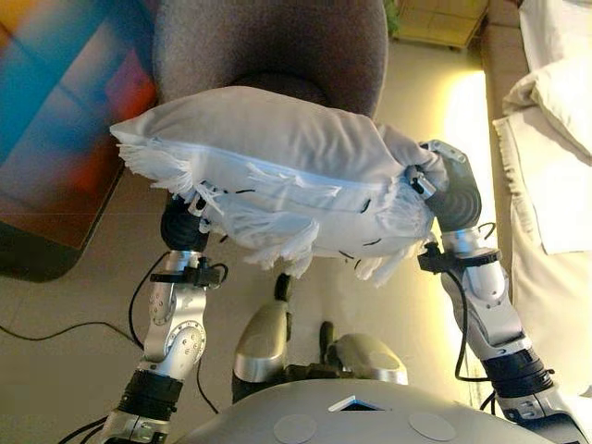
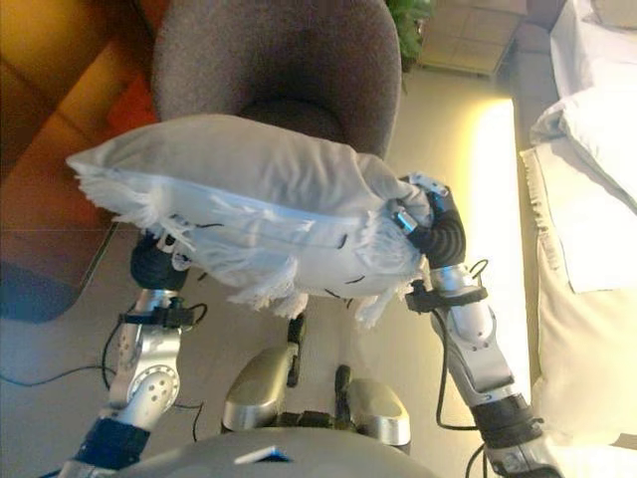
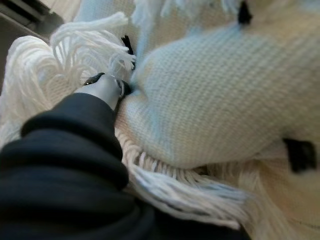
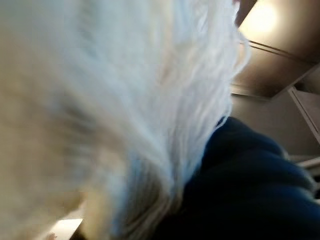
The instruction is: Pick up the cushion and take it to the sofa
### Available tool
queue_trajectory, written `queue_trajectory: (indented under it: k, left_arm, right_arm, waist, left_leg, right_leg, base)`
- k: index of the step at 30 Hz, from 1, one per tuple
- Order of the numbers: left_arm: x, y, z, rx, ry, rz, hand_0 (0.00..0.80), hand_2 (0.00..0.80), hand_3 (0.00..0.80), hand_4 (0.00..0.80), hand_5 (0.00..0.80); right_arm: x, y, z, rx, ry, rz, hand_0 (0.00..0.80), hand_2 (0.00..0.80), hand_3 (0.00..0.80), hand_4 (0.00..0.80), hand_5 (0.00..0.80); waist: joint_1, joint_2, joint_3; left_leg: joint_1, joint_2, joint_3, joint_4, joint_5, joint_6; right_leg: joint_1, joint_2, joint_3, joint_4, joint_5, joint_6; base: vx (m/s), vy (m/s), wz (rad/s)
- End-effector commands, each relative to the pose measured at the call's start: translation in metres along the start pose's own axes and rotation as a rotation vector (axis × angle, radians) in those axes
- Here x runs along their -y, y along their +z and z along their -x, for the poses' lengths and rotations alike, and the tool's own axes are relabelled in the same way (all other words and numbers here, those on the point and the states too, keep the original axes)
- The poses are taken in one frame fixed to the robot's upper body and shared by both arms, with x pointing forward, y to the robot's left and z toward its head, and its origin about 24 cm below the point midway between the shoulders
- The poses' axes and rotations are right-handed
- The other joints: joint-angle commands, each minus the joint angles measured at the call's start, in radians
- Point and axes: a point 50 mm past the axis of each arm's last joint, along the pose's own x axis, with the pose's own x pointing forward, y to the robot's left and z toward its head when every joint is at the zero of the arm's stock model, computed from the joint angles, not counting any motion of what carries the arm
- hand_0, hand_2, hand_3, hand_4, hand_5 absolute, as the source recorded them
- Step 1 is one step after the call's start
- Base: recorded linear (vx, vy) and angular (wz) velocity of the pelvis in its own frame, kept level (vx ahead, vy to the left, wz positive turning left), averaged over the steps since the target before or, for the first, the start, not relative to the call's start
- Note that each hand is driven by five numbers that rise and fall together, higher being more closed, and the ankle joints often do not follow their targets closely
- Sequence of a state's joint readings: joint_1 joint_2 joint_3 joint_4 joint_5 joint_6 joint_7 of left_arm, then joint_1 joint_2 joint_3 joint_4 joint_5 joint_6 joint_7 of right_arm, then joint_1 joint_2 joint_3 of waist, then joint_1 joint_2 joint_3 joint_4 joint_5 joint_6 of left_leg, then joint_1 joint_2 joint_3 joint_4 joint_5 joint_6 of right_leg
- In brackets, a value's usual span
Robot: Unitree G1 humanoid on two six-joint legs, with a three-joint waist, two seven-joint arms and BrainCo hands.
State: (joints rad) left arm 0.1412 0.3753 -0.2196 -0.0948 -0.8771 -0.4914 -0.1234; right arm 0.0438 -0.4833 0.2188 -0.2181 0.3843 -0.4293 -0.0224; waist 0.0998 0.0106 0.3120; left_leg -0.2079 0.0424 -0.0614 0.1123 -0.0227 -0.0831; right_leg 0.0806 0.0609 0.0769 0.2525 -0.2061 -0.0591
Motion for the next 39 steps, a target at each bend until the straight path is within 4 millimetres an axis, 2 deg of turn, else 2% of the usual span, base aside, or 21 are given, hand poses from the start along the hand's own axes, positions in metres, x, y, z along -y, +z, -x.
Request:
queue_trajectory:
  k: [1,4,6,7,9,11,13,14,16,18,19,21,24,28,29,31,32,33,35,37,39]
  left_arm:
    - [0.052,0.018,-0.018,0.183,-0.269,0.054,0.8,0.8,0.8,0.8,0.8]
    - [0.055,0.022,-0.023,0.217,-0.307,0.023,0.8,0.8,0.8,0.8,0.8]
    - [0.052,0.027,-0.027,0.202,-0.284,0.006,0.8,0.8,0.8,0.8,0.8]
    - [0.05,0.029,-0.027,0.205,-0.289,-0.015,0.8,0.8,0.8,0.8,0.8]
    - [0.047,0.026,-0.022,0.184,-0.288,-0.032,0.8,0.8,0.8,0.8,0.8]
    - [0.043,0.025,-0.025,0.166,-0.296,-0.013,0.8,0.8,0.8,0.8,0.8]
    - [0.043,0.025,-0.027,0.164,-0.324,-0.019,0.8,0.8,0.8,0.8,0.8]
    - [0.042,0.025,-0.027,0.159,-0.324,-0.024,0.8,0.8,0.8,0.8,0.8]
    - [0.044,0.028,-0.027,0.163,-0.305,-0.024,0.8,0.8,0.8,0.8,0.8]
    - [0.047,0.028,-0.027,0.18,-0.302,-0.025,0.8,0.8,0.8,0.8,0.8]
    - [0.048,0.029,-0.026,0.185,-0.31,-0.022,0.8,0.8,0.8,0.8,0.8]
    - [0.052,0.028,-0.028,0.181,-0.355,-0.011,0.8,0.8,0.8,0.8,0.8]
    - [0.056,0.026,-0.03,0.166,-0.376,0.0,0.8,0.8,0.8,0.8,0.8]
    - [0.054,0.026,-0.031,0.179,-0.374,-0.001,0.8,0.8,0.8,0.8,0.8]
    - [0.052,0.023,-0.03,0.166,-0.349,0.011,0.8,0.8,0.8,0.8,0.8]
    - [0.047,0.022,-0.026,0.142,-0.302,0.056,0.8,0.8,0.8,0.8,0.8]
    - [0.045,0.021,-0.021,0.147,-0.301,0.055,0.8,0.8,0.8,0.8,0.8]
    - [0.044,0.02,-0.018,0.149,-0.295,0.057,0.8,0.8,0.8,0.8,0.8]
    - [0.043,0.017,-0.014,0.139,-0.272,0.064,0.8,0.8,0.8,0.8,0.8]
    - [0.041,0.012,-0.013,0.118,-0.249,0.071,0.8,0.8,0.8,0.8,0.8]
    - [0.042,0.012,-0.012,0.113,-0.254,0.063,0.8,0.8,0.8,0.8,0.8]
  right_arm:
    - [-0.016,0.037,-0.01,0.224,0.143,-0.029,0.8,0.8,0.8,0.8,0.8]
    - [-0.015,0.042,-0.013,0.26,0.151,-0.02,0.8,0.8,0.8,0.8,0.8]
    - [-0.013,0.04,-0.019,0.249,0.121,-0.052,0.8,0.8,0.8,0.8,0.8]
    - [-0.015,0.039,-0.019,0.247,0.117,-0.063,0.8,0.8,0.8,0.8,0.8]
    - [-0.022,0.037,-0.017,0.239,0.113,-0.064,0.8,0.8,0.8,0.8,0.8]
    - [-0.024,0.034,-0.017,0.231,0.089,-0.062,0.8,0.8,0.8,0.8,0.8]
    - [-0.025,0.032,-0.019,0.228,0.073,-0.065,0.8,0.8,0.8,0.8,0.8]
    - [-0.024,0.03,-0.02,0.225,0.071,-0.067,0.8,0.8,0.8,0.8,0.8]
    - [-0.024,0.031,-0.022,0.224,0.082,-0.077,0.8,0.8,0.8,0.8,0.8]
    - [-0.026,0.031,-0.019,0.235,0.11,-0.079,0.8,0.8,0.8,0.8,0.8]
    - [-0.025,0.032,-0.019,0.241,0.115,-0.077,0.8,0.8,0.8,0.8,0.8]
    - [-0.022,0.032,-0.019,0.252,0.097,-0.064,0.8,0.8,0.8,0.8,0.8]
    - [-0.017,0.034,-0.022,0.25,0.075,-0.054,0.8,0.8,0.8,0.8,0.8]
    - [-0.01,0.036,-0.028,0.242,0.098,-0.042,0.8,0.8,0.8,0.8,0.8]
    - [-0.008,0.035,-0.028,0.22,0.099,-0.037,0.8,0.8,0.8,0.8,0.8]
    - [-0.006,0.036,-0.025,0.187,0.111,-0.041,0.8,0.8,0.8,0.8,0.8]
    - [-0.008,0.035,-0.02,0.176,0.13,-0.04,0.8,0.8,0.8,0.8,0.8]
    - [-0.008,0.033,-0.017,0.165,0.142,-0.036,0.8,0.8,0.8,0.8,0.8]
    - [-0.009,0.025,-0.014,0.137,0.145,-0.027,0.8,0.8,0.8,0.8,0.8]
    - [-0.008,0.019,-0.012,0.111,0.131,-0.03,0.8,0.8,0.8,0.8,0.8]
    - [-0.007,0.021,-0.009,0.106,0.129,-0.03,0.8,0.8,0.8,0.8,0.8]
  waist:
    - [-0.02,-0.007,-0.08]
    - [-0.011,-0.015,-0.085]
    - [0.0,-0.036,-0.106]
    - [0.009,-0.049,-0.123]
    - [0.021,-0.075,-0.16]
    - [0.025,-0.084,-0.18]
    - [0.029,-0.083,-0.189]
    - [0.031,-0.083,-0.19]
    - [0.02,-0.066,-0.179]
    - [-0.007,-0.049,-0.161]
    - [-0.018,-0.047,-0.154]
    - [-0.059,-0.047,-0.137]
    - [-0.093,-0.054,-0.13]
    - [-0.098,-0.073,-0.147]
    - [-0.104,-0.073,-0.16]
    - [-0.113,-0.064,-0.186]
    - [-0.113,-0.069,-0.189]
    - [-0.112,-0.076,-0.187]
    - [-0.103,-0.081,-0.18]
    - [-0.089,-0.087,-0.162]
    - [-0.078,-0.078,-0.145]
  left_leg:
    - [-0.067,0.04,-0.047,-0.2,0.183,-0.013]
    - [-0.048,0.042,-0.02,-0.175,0.176,-0.004]
    - [-0.044,-0.006,-0.015,-0.069,0.151,0.019]
    - [-0.048,-0.036,-0.009,-0.017,0.125,0.049]
    - [-0.048,-0.082,-0.018,0.001,0.096,0.088]
    - [-0.034,-0.11,-0.024,-0.002,0.081,0.106]
    - [-0.024,-0.126,-0.024,-0.005,0.076,0.111]
    - [-0.012,-0.131,-0.016,-0.006,0.072,0.109]
    - [0.029,-0.127,-0.024,-0.006,0.057,0.102]
    - [0.092,-0.115,-0.029,-0.004,0.025,0.094]
    - [0.114,-0.114,-0.029,-0.003,0.01,0.093]
    - [0.174,-0.107,-0.038,-0.006,-0.042,0.096]
    - [0.236,-0.095,-0.061,-0.003,-0.113,0.105]
    - [0.281,-0.053,-0.052,0.076,-0.208,0.094]
    - [0.298,-0.035,-0.052,0.108,-0.201,0.087]
    - [0.3,0.018,-0.055,0.235,-0.056,0.044]
    - [0.241,0.024,-0.043,0.398,0.027,0.042]
    - [0.175,0.023,-0.022,0.53,0.04,0.051]
    - [0.076,0.021,0.006,0.624,0.029,0.066]
    - [0.048,0.026,0.051,0.515,0.02,0.065]
    - [0.076,0.012,0.06,0.252,0.046,0.041]
  right_leg:
    - [0.112,0.025,-0.072,0.15,-0.184,0.057]
    - [0.123,-0.026,-0.101,0.249,-0.2,0.085]
    - [0.154,-0.076,-0.112,0.307,-0.117,0.132]
    - [0.172,-0.096,-0.121,0.343,-0.057,0.15]
    - [0.18,-0.093,-0.084,0.342,0.078,0.182]
    - [0.152,-0.079,-0.077,0.291,0.127,0.182]
    - [0.135,-0.078,-0.102,0.207,0.133,0.176]
    - [0.119,-0.092,-0.137,0.125,0.127,0.175]
    - [0.058,-0.095,-0.166,-0.014,0.093,0.144]
    - [-0.036,-0.107,-0.188,-0.119,0.125,0.118]
    - [-0.059,-0.116,-0.171,-0.155,0.159,0.124]
    - [-0.141,-0.148,-0.064,-0.234,0.28,0.167]
    - [-0.2,-0.176,0.013,-0.28,0.369,0.193]
    - [-0.194,-0.186,-0.041,-0.26,0.33,0.179]
    - [-0.194,-0.173,-0.037,-0.24,0.314,0.168]
    - [-0.179,-0.142,-0.059,-0.217,0.28,0.127]
    - [-0.158,-0.134,-0.066,-0.218,0.271,0.103]
    - [-0.141,-0.129,-0.068,-0.217,0.264,0.086]
    - [-0.103,-0.121,-0.08,-0.217,0.251,0.066]
    - [-0.049,-0.122,-0.097,-0.23,0.231,0.071]
    - [-0.006,-0.121,-0.118,-0.259,0.207,0.09]
  base:
    - [0.733,0.304,-0.2]
    - [0.817,0.347,-0.31]
    - [0.925,0.323,-0.14]
    - [0.779,0.2,-0.09]
    - [0.676,0.124,-0.1]
    - [0.62,0.108,0.11]
    - [0.521,0.079,0.22]
    - [0.415,0.024,0.18]
    - [0.396,0.005,0.05]
    - [0.307,-0.015,-0.14]
    - [0.347,-0.048,-0.11]
    - [0.403,-0.094,0.11]
    - [0.521,-0.176,0.62]
    - [0.489,-0.203,0.51]
    - [0.525,-0.163,0.52]
    - [0.487,-0.157,0.5]
    - [0.368,-0.19,0.36]
    - [0.338,-0.194,0.31]
    - [0.319,-0.128,-0.03]
    - [0.383,-0.016,-0.2]
    - [0.358,0.114,-0.17]
